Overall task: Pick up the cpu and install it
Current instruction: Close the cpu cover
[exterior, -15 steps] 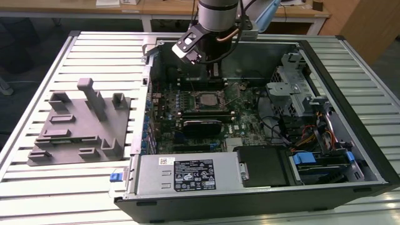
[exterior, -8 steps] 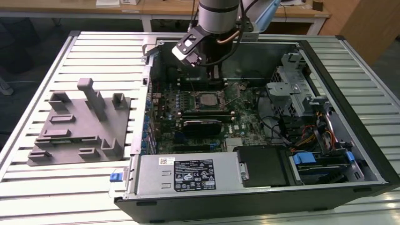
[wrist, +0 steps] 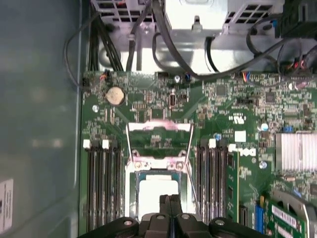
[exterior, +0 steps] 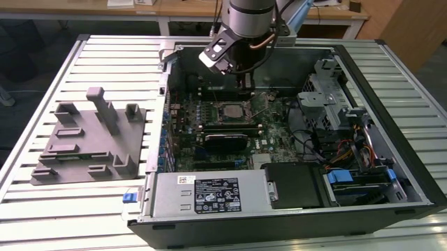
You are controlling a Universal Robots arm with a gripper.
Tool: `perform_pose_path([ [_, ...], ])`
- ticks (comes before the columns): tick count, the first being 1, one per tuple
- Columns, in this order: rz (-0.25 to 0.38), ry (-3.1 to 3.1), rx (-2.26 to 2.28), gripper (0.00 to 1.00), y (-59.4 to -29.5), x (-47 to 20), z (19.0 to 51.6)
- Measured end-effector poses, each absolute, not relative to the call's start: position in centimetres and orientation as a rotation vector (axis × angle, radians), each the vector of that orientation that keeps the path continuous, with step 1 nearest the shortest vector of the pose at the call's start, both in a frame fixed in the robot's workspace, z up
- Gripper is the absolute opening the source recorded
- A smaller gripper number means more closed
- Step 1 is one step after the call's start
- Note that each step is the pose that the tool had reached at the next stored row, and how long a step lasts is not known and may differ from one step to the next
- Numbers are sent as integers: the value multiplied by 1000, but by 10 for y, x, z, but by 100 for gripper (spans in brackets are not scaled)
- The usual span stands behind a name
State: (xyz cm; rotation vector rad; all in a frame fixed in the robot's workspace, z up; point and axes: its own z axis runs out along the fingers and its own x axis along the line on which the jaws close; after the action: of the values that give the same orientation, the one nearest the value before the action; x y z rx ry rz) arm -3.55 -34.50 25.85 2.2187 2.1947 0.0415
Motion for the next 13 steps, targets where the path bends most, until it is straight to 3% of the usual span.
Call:
perform_pose_path([
  [13, 41, 2195, 2219, 11, -345, -26, 266],
])
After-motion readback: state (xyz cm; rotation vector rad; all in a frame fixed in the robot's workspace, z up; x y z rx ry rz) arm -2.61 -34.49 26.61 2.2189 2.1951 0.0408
